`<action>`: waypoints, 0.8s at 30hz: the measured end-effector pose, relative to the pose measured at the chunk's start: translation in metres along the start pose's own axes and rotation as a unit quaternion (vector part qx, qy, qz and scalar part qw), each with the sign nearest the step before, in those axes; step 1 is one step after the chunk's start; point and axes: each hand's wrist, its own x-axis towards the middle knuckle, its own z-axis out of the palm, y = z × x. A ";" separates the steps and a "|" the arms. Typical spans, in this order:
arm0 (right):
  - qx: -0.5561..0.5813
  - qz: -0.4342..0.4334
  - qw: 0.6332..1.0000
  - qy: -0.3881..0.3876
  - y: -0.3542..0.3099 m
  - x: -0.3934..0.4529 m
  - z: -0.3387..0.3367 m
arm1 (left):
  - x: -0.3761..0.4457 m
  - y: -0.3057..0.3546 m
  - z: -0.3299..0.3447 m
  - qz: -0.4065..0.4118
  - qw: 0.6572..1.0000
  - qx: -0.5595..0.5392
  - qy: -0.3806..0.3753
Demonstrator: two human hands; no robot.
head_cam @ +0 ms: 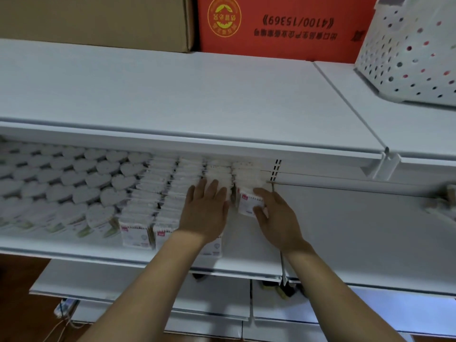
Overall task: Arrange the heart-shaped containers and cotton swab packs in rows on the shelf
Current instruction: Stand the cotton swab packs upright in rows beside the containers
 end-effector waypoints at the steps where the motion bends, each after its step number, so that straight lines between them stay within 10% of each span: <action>1: -0.017 -0.010 1.000 0.001 0.001 0.001 0.005 | 0.000 -0.001 0.000 0.006 1.000 0.009 -0.001; 24: -0.135 0.006 0.990 0.036 -0.005 -0.006 0.007 | 0.013 0.015 -0.001 0.045 0.997 -0.007 0.067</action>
